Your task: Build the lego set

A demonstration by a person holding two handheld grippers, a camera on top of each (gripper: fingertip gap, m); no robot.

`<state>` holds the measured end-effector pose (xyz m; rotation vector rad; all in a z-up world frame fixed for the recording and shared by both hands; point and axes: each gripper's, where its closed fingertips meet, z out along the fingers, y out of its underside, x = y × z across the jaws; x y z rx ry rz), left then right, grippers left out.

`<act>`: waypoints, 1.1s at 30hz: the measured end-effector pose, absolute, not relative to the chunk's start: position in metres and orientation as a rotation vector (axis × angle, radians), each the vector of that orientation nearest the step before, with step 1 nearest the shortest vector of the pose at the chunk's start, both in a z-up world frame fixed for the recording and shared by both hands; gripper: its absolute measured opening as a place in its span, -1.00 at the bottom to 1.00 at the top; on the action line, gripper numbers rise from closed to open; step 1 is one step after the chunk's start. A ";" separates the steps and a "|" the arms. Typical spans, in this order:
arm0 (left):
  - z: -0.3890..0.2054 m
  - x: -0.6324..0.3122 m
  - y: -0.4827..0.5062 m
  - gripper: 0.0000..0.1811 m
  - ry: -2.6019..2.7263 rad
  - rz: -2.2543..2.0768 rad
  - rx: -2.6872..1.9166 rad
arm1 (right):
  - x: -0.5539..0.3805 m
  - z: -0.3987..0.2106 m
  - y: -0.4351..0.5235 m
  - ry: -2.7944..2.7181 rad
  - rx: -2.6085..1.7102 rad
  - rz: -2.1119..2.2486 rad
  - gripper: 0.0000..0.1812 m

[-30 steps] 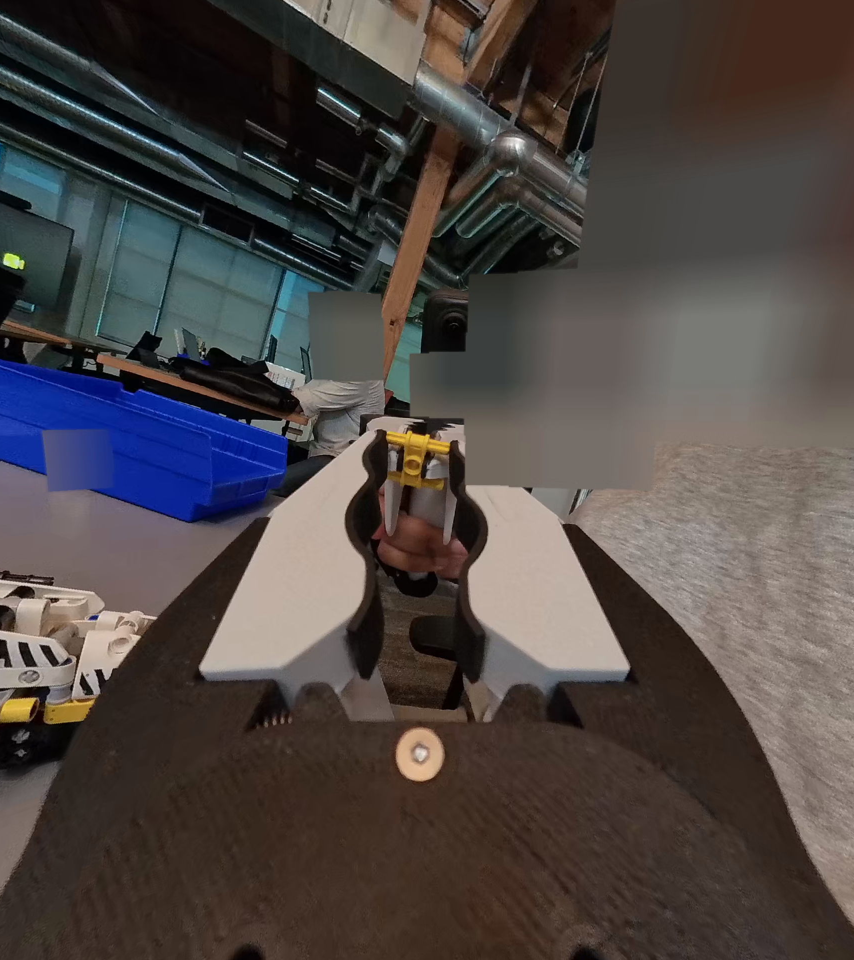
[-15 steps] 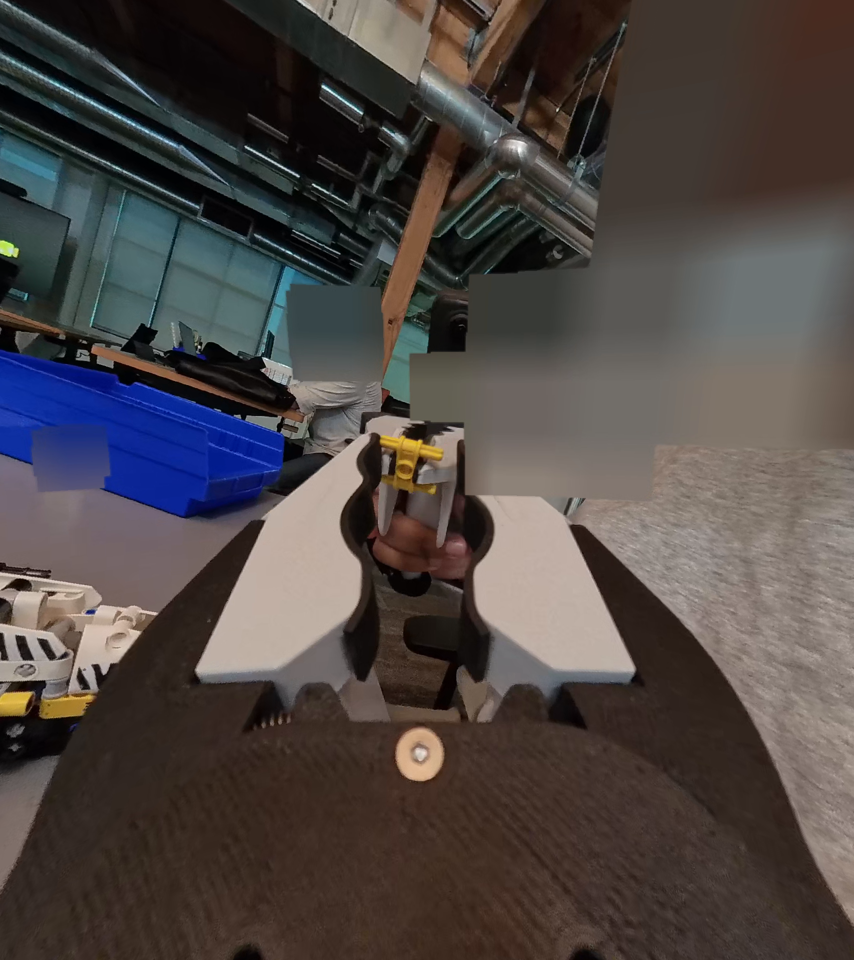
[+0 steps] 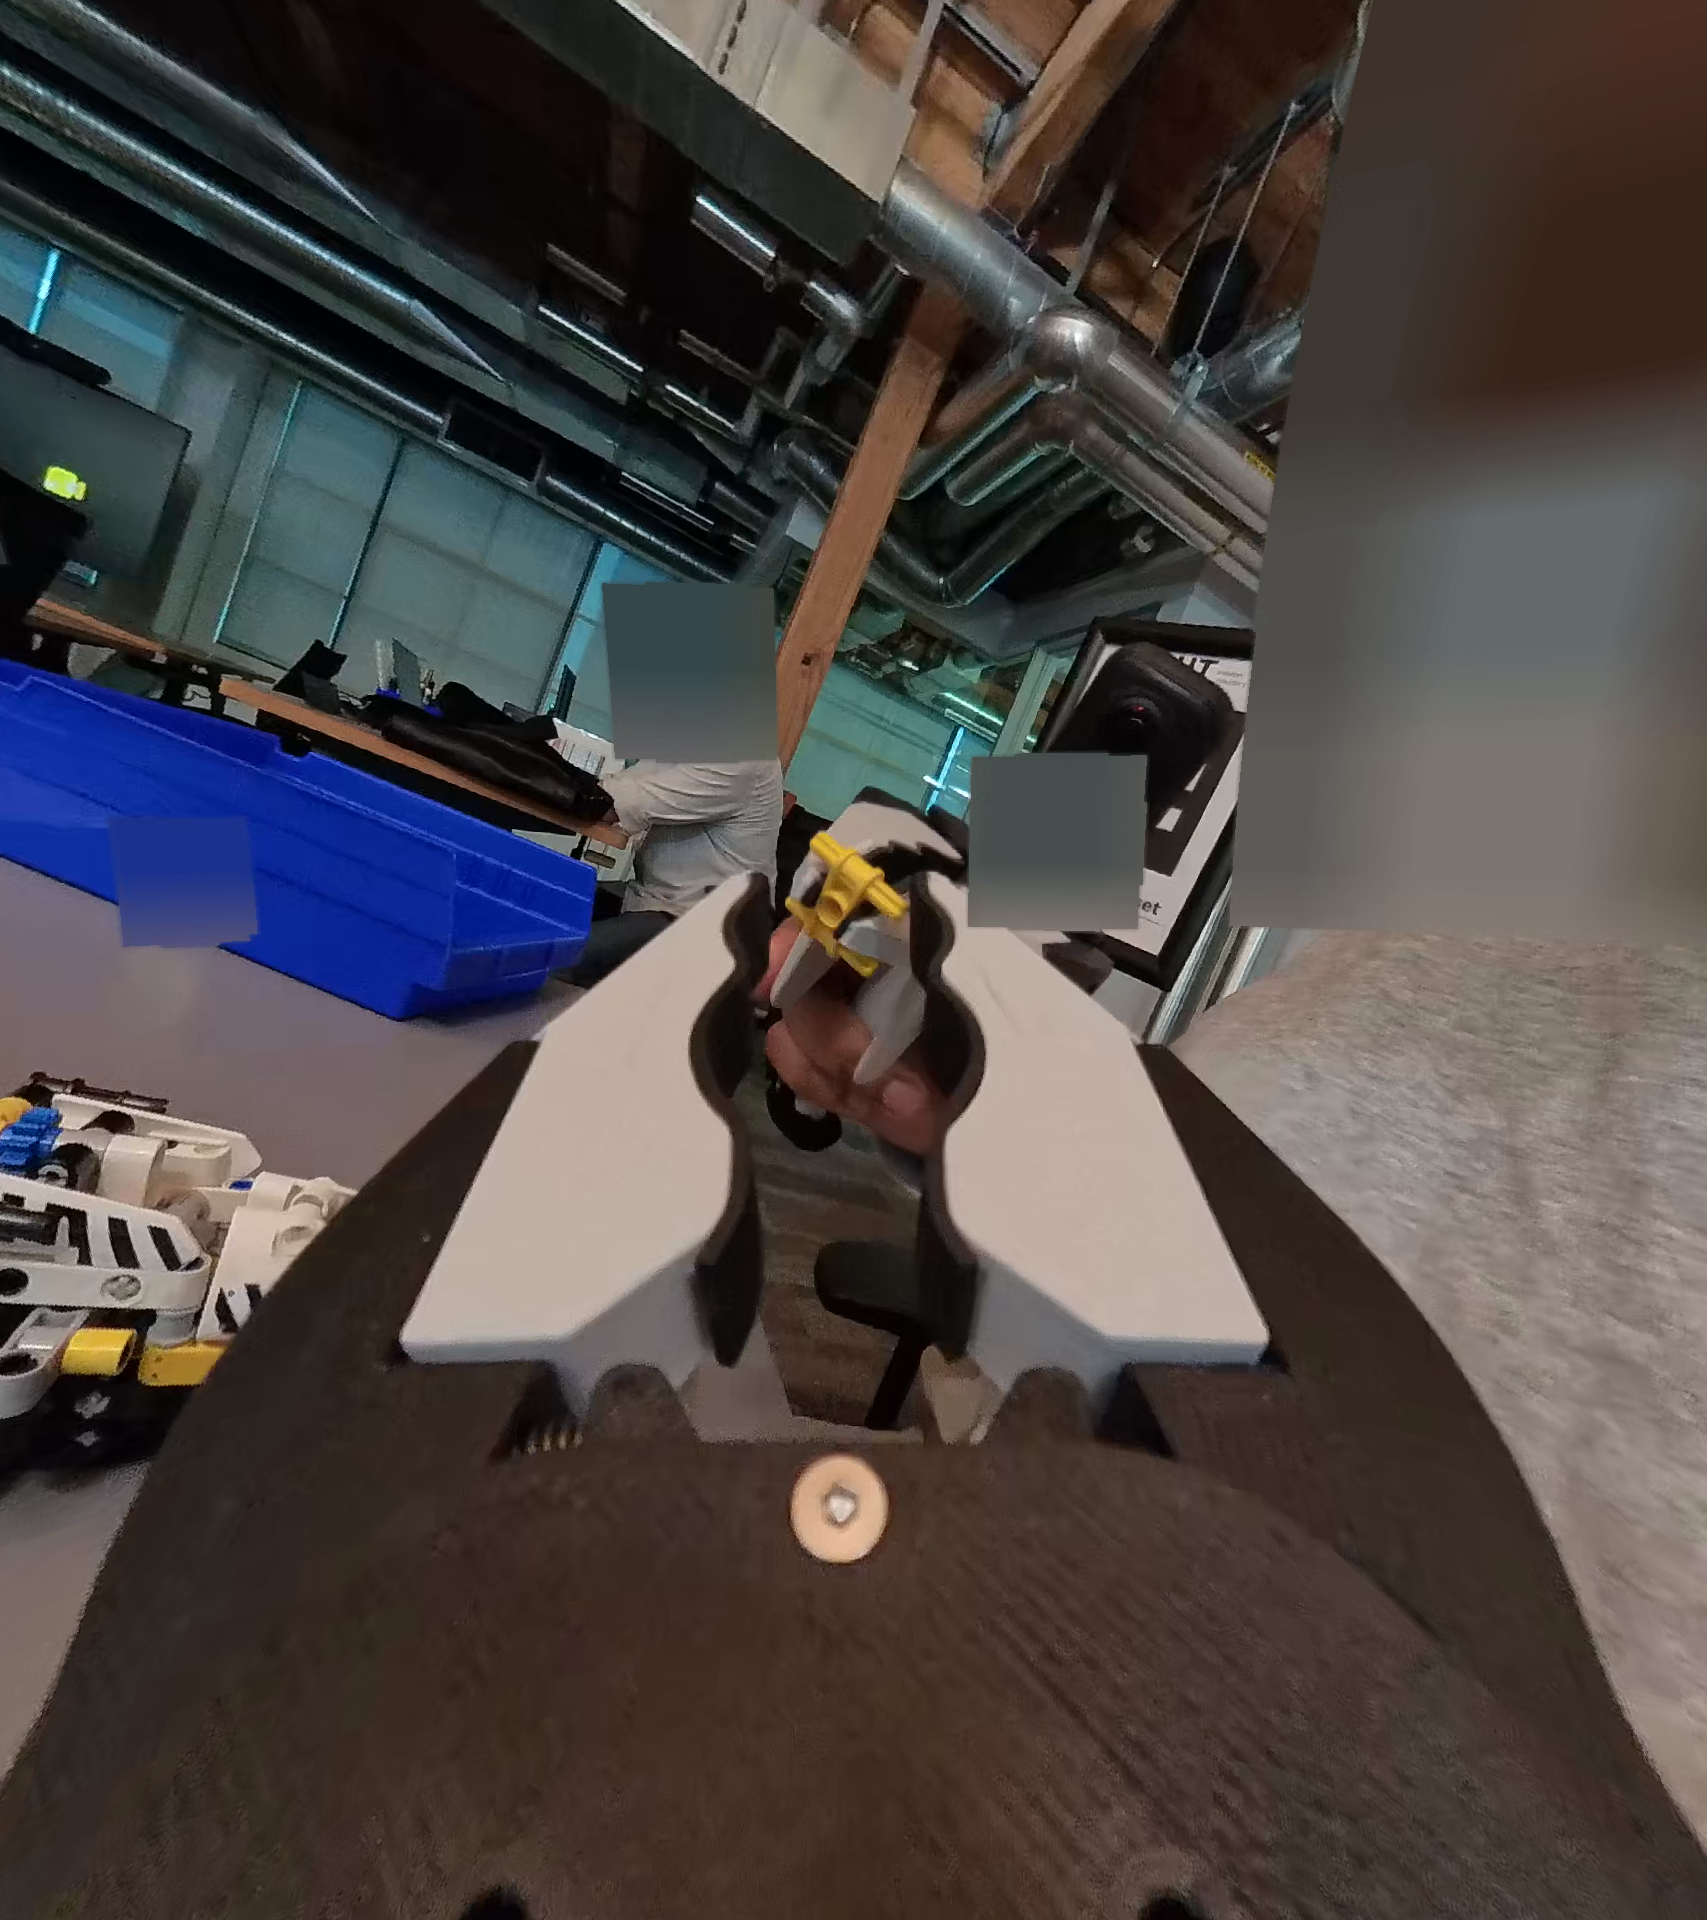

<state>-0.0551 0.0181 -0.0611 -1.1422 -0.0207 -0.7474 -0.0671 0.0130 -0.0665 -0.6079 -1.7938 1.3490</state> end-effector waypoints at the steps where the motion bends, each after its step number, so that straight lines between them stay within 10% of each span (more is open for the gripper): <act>1: -0.062 -0.054 0.018 -0.80 -0.010 -0.755 -1.144 | -0.068 -0.067 0.015 -1.787 -0.599 1.319 -0.94; 33: -0.063 -0.060 0.019 -0.69 -0.031 -0.807 -1.113 | -0.073 -0.093 0.149 -1.260 -0.726 1.334 -0.95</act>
